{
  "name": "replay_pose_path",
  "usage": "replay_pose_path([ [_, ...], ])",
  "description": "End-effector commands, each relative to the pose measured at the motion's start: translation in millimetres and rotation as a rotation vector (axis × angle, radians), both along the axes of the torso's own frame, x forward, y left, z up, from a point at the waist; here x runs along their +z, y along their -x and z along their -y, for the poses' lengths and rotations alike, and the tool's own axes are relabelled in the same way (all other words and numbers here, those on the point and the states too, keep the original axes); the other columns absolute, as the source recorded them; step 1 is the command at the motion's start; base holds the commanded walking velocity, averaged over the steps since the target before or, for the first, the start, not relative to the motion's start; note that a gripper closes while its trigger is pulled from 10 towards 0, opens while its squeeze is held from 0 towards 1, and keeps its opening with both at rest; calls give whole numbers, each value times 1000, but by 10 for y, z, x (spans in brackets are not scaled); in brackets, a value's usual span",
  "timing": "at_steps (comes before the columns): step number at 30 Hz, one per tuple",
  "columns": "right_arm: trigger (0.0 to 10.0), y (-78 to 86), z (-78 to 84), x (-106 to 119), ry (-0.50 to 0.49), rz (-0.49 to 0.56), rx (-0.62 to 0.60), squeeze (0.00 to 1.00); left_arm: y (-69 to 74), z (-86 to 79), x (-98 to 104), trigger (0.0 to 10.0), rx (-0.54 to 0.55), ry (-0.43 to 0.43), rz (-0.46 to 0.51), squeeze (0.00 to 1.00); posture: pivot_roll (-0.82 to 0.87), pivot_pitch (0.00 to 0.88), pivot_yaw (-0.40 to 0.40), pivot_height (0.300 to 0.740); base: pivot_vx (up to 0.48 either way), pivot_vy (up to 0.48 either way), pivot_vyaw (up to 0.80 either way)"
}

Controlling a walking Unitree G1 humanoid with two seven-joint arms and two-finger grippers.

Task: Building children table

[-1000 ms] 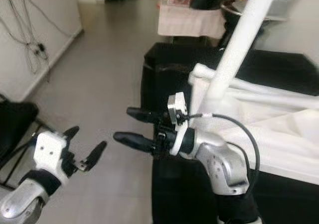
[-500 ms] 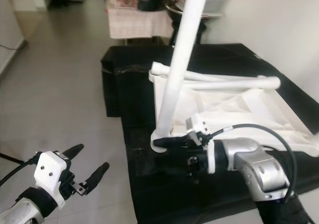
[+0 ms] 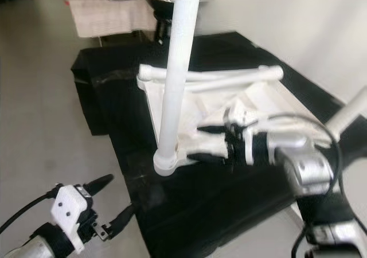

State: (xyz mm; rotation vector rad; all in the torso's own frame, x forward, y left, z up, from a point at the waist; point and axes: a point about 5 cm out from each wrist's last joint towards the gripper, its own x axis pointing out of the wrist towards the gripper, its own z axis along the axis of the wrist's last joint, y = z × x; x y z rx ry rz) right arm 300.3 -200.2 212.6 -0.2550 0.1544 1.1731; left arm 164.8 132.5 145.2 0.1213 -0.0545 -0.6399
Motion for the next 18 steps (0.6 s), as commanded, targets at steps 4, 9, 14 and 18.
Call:
replay_pose_path([
  [4,10000,-51,-190,7,-47,41,71,0,27,13,-14,10000,-14,-4,-2,0,-47,49,-84,740,0,0,0],
  [9,10000,-137,-393,-23,-62,63,119,0,28,13,-7,10000,-2,-3,9,0,-45,52,-85,740,0,0,0],
  [14,10000,-238,-517,-42,-69,80,123,0,31,13,3,10000,6,-6,19,0,-40,60,-89,740,0,0,0],
  [18,10000,-284,-576,-119,-67,64,135,0,31,10,4,10000,14,-10,24,0,-37,63,-92,740,0,0,0],
])
